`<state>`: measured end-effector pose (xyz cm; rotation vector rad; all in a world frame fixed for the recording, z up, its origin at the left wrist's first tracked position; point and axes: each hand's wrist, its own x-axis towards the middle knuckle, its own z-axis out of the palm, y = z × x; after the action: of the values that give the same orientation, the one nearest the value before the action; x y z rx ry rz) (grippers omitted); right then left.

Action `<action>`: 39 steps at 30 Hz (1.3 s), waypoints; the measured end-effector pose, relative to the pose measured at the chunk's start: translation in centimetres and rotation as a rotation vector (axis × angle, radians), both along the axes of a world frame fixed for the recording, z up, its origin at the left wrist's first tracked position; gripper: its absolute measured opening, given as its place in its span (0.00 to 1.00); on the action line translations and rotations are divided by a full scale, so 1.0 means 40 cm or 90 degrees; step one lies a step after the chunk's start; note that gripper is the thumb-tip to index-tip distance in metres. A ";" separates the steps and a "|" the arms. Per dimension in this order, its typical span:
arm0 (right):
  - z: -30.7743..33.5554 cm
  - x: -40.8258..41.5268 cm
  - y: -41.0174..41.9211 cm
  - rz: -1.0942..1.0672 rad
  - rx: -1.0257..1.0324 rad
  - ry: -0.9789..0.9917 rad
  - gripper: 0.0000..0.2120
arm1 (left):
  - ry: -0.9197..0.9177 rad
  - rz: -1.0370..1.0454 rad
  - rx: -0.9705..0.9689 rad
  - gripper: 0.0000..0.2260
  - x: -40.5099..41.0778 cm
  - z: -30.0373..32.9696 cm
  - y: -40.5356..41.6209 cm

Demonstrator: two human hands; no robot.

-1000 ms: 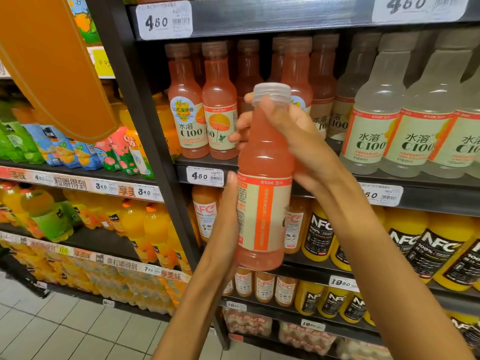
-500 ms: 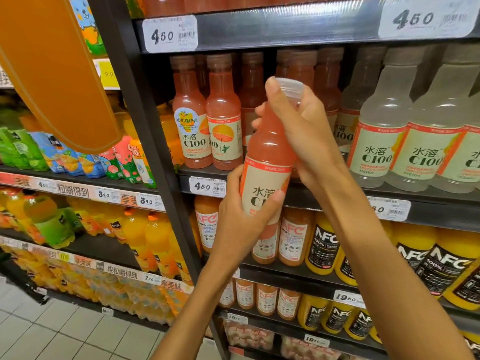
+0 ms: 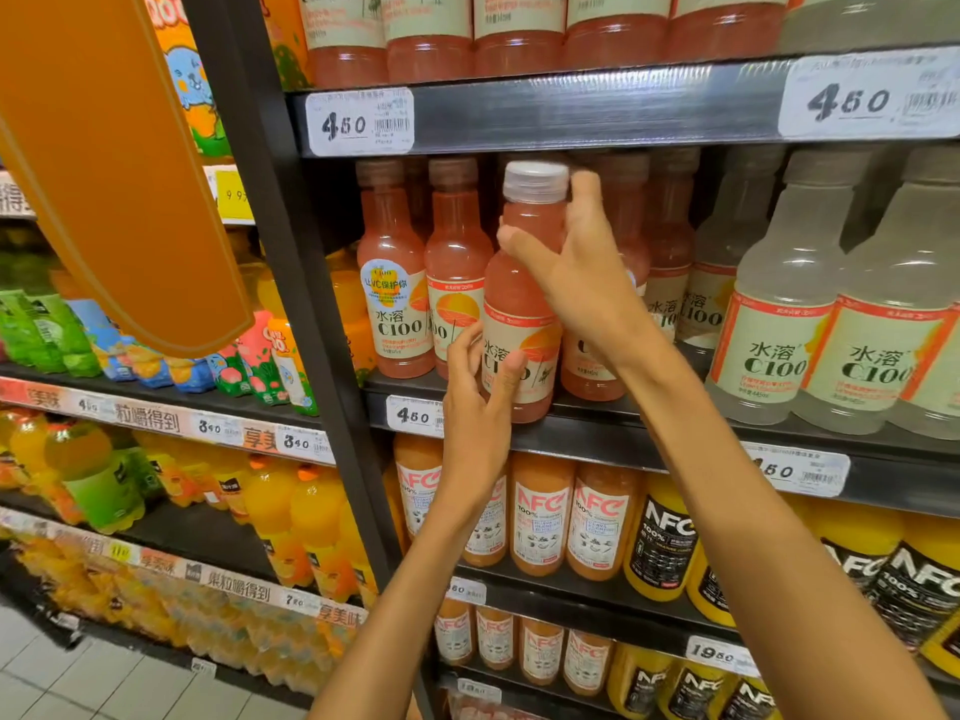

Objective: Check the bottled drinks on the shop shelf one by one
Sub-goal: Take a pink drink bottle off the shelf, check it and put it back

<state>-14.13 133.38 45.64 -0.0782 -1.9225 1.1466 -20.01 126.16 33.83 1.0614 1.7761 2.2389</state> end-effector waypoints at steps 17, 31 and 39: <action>-0.100 0.003 0.009 -0.288 0.207 0.024 0.24 | 0.161 0.241 -0.120 0.29 0.025 -0.019 0.032; -0.131 0.000 0.029 -0.430 0.456 -0.001 0.19 | 0.190 0.357 -0.160 0.24 0.034 -0.004 0.075; -0.127 0.068 0.090 -0.524 0.167 -0.034 0.25 | 0.196 0.349 -0.178 0.28 0.048 0.005 0.077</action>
<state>-11.42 136.97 40.57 -0.6902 -1.7854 0.3424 -18.10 129.23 34.04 0.9905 2.6957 2.0548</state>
